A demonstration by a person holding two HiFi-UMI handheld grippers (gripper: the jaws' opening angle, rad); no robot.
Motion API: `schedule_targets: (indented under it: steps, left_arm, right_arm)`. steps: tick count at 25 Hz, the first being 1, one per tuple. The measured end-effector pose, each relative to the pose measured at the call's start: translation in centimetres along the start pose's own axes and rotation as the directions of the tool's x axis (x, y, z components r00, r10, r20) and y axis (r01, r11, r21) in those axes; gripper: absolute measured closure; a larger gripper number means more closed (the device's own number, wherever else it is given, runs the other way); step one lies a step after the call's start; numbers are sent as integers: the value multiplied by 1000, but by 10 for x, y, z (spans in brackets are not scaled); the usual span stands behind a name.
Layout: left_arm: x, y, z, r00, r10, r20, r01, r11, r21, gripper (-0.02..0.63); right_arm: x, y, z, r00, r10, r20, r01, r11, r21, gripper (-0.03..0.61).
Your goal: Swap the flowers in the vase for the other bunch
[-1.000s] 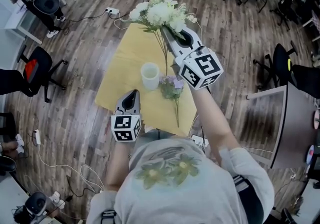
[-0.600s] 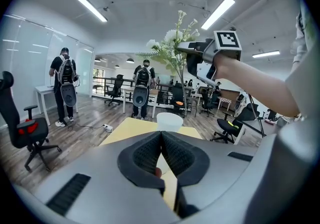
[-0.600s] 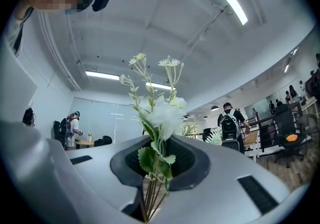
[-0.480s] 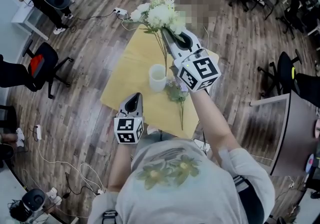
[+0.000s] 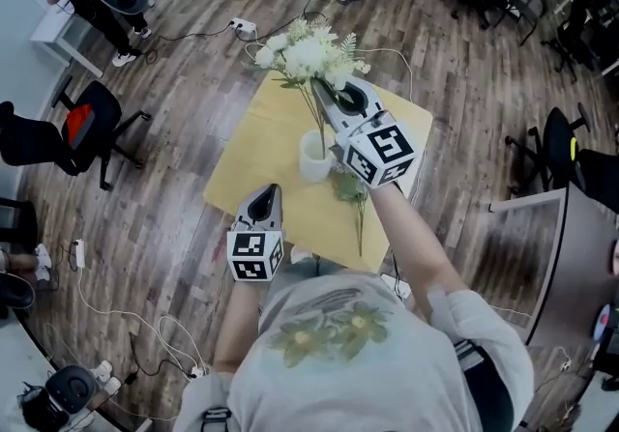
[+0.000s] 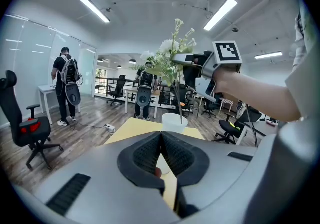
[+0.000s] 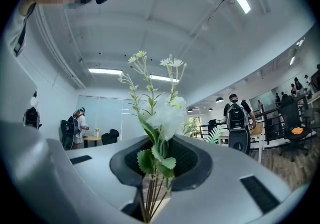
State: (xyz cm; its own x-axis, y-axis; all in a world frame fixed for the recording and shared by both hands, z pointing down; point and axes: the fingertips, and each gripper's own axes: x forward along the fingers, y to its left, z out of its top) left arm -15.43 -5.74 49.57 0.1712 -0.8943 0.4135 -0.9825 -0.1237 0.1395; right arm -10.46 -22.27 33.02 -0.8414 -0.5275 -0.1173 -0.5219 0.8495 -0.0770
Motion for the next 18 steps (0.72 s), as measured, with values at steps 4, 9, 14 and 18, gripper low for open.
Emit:
schedule_targets:
  steps: [4,9,14,18]
  left_arm:
    - [5,-4,11,1000,-16,23,15,1000,18,595]
    - [11,-7,22,998,-42,37,41,999,31,595]
    - [14,-14,22,998,-61,29,59,997,49,595]
    - [17,-20,19,997,-70,21,68,996,58,595]
  right_arm:
    - [-6,8,-16,999,26,-47,-26,1000,7,503]
    - [-13,16,-35,994,43,-99,-42,999,15,495]
    - [-25,20,-44,991,50,-122,-46,998,34,494]
    - [-34,20,-53,989,49,-143,-42,998,49,491]
